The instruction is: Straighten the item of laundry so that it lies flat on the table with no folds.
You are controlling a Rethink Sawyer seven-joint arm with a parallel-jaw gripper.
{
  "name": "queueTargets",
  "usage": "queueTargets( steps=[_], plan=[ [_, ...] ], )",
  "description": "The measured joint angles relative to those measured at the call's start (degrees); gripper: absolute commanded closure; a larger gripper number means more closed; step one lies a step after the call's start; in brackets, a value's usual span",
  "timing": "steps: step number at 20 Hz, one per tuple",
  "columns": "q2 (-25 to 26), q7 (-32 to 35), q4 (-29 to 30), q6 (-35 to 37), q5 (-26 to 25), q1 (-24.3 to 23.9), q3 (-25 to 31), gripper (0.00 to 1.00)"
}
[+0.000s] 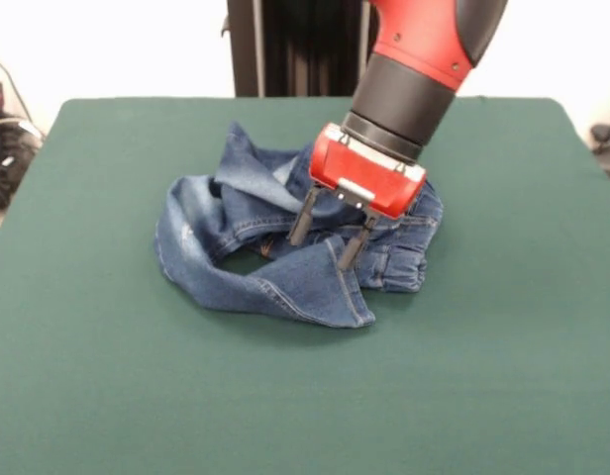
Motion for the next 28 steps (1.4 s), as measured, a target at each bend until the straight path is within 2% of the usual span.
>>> queueTargets(
  steps=[8, 13, 28],
  plan=[
    [-3.63, 0.0, 0.02, -0.24, -8.36, -8.45, 8.26, 0.0],
    [-4.86, 0.0, -0.01, -0.24, -9.8, -11.22, 11.38, 0.0],
    [-6.98, 0.0, -0.36, -0.24, -9.88, -10.97, 16.61, 0.0]
  ],
)
